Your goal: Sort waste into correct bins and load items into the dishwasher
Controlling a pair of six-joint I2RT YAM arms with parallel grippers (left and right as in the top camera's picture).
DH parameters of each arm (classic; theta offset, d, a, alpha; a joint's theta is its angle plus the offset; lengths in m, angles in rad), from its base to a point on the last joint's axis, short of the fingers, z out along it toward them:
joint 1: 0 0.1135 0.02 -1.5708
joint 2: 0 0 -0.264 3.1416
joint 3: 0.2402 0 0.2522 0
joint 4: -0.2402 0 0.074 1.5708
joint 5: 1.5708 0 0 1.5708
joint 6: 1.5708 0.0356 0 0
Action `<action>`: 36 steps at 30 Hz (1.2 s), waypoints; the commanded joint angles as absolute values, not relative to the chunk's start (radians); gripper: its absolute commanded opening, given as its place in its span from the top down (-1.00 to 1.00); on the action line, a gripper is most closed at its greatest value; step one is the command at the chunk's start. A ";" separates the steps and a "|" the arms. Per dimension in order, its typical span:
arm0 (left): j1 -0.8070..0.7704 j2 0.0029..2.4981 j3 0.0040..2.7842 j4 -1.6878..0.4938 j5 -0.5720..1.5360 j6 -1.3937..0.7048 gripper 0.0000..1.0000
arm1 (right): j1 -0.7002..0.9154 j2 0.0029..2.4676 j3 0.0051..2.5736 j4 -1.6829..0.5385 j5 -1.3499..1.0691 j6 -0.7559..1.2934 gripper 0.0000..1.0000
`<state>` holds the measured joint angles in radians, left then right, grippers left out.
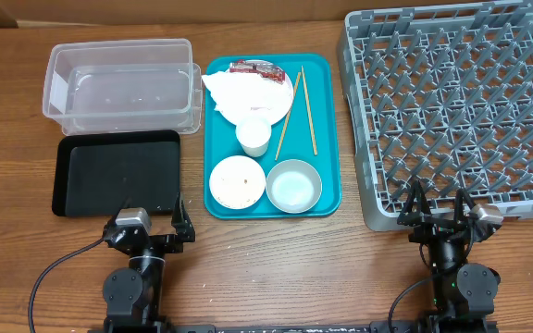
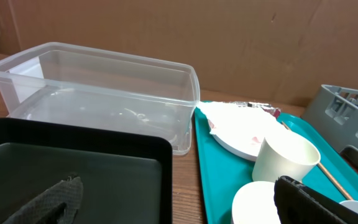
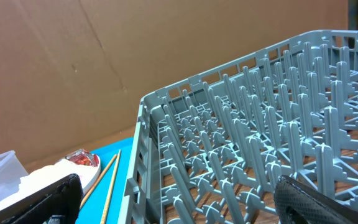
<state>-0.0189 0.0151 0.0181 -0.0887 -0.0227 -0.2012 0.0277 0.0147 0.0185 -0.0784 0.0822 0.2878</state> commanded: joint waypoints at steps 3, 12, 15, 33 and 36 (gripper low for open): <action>-0.020 0.006 0.009 -0.084 -0.026 -0.179 -0.99 | 0.033 0.003 0.008 -0.073 0.088 0.291 -1.00; -0.020 0.006 0.009 -0.084 -0.026 -0.179 -1.00 | 0.033 0.003 0.008 -0.073 0.088 0.291 -1.00; -0.020 0.006 0.009 -0.084 -0.026 -0.179 -0.99 | 0.033 0.003 0.008 -0.073 0.088 0.291 -1.00; -0.020 0.006 0.009 -0.084 -0.026 -0.179 -1.00 | 0.033 0.003 0.008 -0.073 0.088 0.291 -1.00; -0.020 0.006 0.009 -0.080 -0.044 -0.179 -1.00 | 0.034 0.003 0.008 -0.073 0.086 0.291 -1.00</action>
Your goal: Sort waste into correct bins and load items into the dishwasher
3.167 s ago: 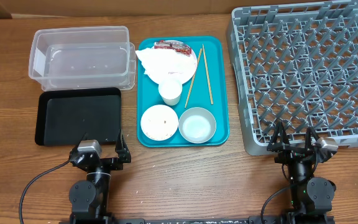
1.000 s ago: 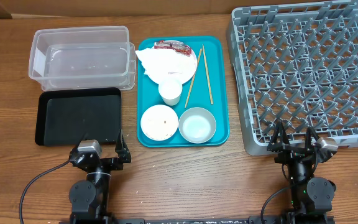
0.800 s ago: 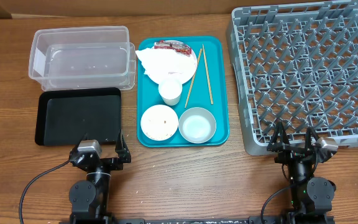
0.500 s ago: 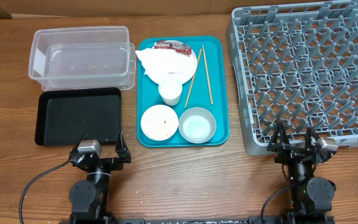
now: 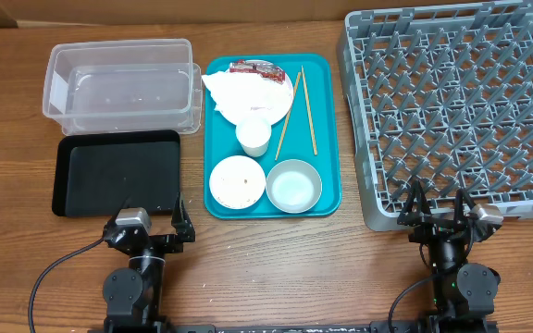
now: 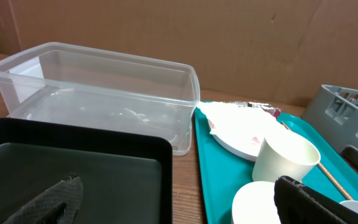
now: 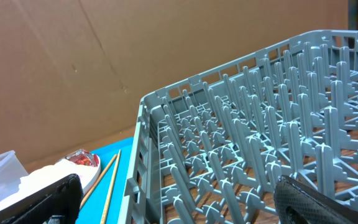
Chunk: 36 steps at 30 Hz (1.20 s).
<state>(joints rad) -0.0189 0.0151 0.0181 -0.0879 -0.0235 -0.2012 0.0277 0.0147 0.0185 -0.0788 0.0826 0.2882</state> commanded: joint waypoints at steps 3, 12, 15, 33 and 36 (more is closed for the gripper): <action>-0.020 0.006 0.009 -0.078 -0.058 -0.179 -1.00 | 0.034 0.003 0.008 -0.073 0.084 0.291 -1.00; -0.020 0.006 0.009 -0.065 -0.025 -0.183 -1.00 | 0.033 0.003 0.008 -0.053 0.077 0.283 -1.00; -0.020 0.006 0.011 -0.025 0.017 -0.159 -1.00 | 0.033 0.003 0.009 -0.031 0.070 0.283 -1.00; -0.020 0.368 0.447 -0.126 0.146 -0.010 -0.99 | 0.033 0.112 0.331 -0.199 -0.109 0.204 -1.00; -0.020 0.535 0.587 -0.177 0.208 0.025 -1.00 | 0.033 0.207 0.431 -0.253 -0.130 0.170 -1.00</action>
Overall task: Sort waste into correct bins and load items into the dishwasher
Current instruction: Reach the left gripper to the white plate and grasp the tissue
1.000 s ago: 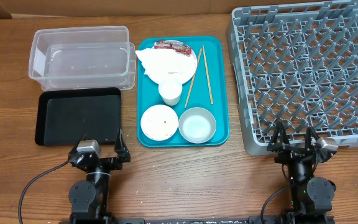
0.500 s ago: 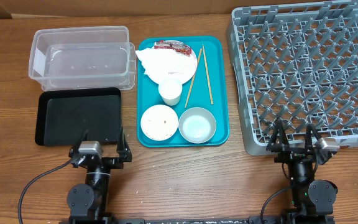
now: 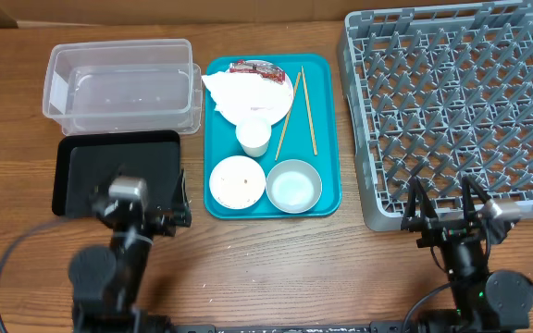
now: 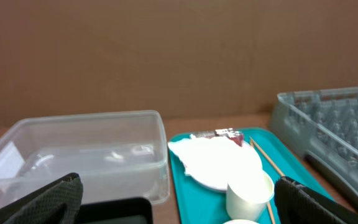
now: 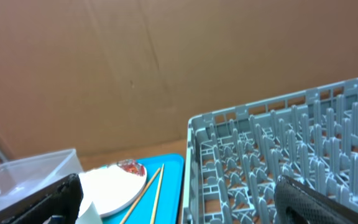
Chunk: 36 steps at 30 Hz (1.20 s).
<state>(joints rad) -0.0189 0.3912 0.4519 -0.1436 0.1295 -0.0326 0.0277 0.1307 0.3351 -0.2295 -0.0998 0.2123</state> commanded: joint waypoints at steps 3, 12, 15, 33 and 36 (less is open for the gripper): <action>-0.021 0.714 0.756 -0.239 0.232 0.031 -1.00 | 0.033 0.317 0.542 -0.321 -0.134 0.170 -1.00; -0.086 1.293 1.463 -0.697 0.244 0.111 -1.00 | 0.033 0.682 0.908 -0.608 -0.152 0.170 -1.00; -0.138 1.487 1.710 -0.856 0.240 0.156 -1.00 | 0.033 0.797 1.019 -0.704 -0.192 0.170 -1.00; -0.263 2.186 2.265 -0.952 0.236 0.183 -0.99 | 0.033 1.201 1.182 -0.908 -0.309 0.186 -1.00; -0.265 2.273 2.265 -0.902 0.215 0.211 -1.00 | 0.033 1.225 1.182 -0.920 -0.309 0.186 -1.00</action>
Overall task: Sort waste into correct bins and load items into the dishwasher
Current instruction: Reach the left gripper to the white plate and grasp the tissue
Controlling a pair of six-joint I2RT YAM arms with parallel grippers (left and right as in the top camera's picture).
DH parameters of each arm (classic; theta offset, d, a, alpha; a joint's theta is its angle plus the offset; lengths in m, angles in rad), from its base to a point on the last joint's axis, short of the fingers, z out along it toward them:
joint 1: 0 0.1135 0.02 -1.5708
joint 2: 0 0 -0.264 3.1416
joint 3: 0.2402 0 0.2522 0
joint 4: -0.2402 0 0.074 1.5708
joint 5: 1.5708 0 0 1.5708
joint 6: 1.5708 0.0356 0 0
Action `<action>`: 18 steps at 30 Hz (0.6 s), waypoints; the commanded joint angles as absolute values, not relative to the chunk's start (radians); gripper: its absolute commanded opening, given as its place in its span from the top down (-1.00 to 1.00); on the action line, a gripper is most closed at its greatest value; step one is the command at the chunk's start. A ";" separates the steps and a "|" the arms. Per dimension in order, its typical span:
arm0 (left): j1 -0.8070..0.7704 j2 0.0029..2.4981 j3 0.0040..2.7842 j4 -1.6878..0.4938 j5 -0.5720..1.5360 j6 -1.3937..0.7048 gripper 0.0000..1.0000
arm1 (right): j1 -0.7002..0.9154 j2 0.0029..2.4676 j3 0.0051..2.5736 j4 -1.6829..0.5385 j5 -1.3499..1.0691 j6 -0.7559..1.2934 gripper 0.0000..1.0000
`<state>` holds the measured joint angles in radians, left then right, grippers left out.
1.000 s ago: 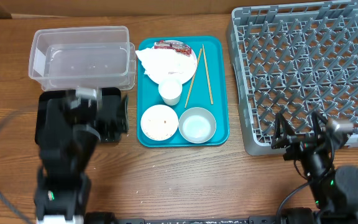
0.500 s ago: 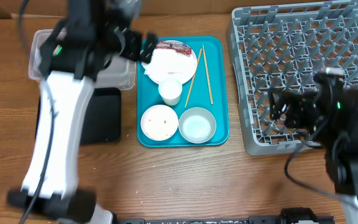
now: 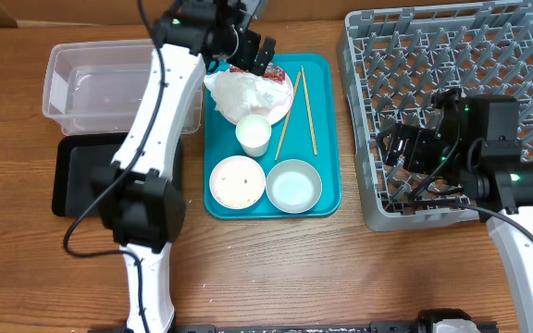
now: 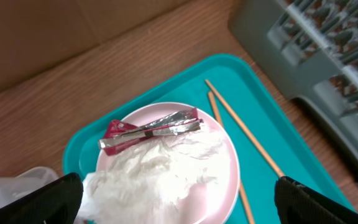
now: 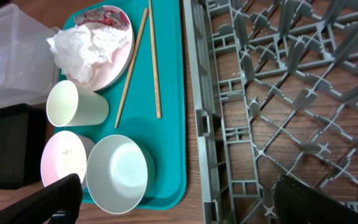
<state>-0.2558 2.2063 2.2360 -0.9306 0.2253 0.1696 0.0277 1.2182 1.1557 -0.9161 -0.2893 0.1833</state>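
Observation:
A teal tray (image 3: 327, 139) holds a pink plate (image 4: 225, 162) with a crumpled white napkin (image 4: 154, 171) and a red-and-silver wrapper (image 4: 151, 127). On it too are two chopsticks (image 3: 299, 111), a paper cup (image 3: 254, 135), a small pink dish (image 3: 237, 181) and a pale bowl (image 3: 293, 185). My left gripper (image 3: 253, 54) hangs open above the plate's far end, nothing between its fingers. The grey dish rack (image 3: 452, 55) stands to the right. My right gripper (image 3: 398, 148) is open over the rack's left edge, empty.
A clear plastic bin (image 3: 91, 83) sits left of the tray, and a black bin (image 3: 86, 176) lies in front of it. The left arm stretches from the table's front across the black bin to the tray's far end.
The left gripper was low near the table's front; now it is over the pink plate at the tray's far end. The right gripper went from the front edge to the rack's left side.
Both arms rested open at the table's front edge for the first two moments. Then both wrists stood higher, looking across the table. Now the left is above the plate and the right above the rack's left edge; nothing on the tray has shifted.

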 commanded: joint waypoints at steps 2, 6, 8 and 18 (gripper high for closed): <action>-0.268 2.318 2.265 -0.882 0.190 0.223 -1.00 | 0.033 1.229 1.182 -0.927 -0.309 0.186 -1.00; -0.283 2.393 2.265 -0.852 0.146 0.283 -1.00 | 0.033 1.229 1.182 -0.938 -0.308 0.186 -1.00; -0.292 2.426 2.265 -0.841 0.131 0.307 -1.00 | 0.033 1.229 1.182 -0.941 -0.308 0.186 -1.00; -0.296 2.514 2.262 -0.836 0.118 0.349 -1.00 | 0.033 1.229 1.182 -0.950 -0.308 0.186 -1.00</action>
<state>-0.2951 2.4962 2.2395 -0.8406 0.1337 0.3153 0.0277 1.2282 1.1557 -0.9531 -0.3004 0.1829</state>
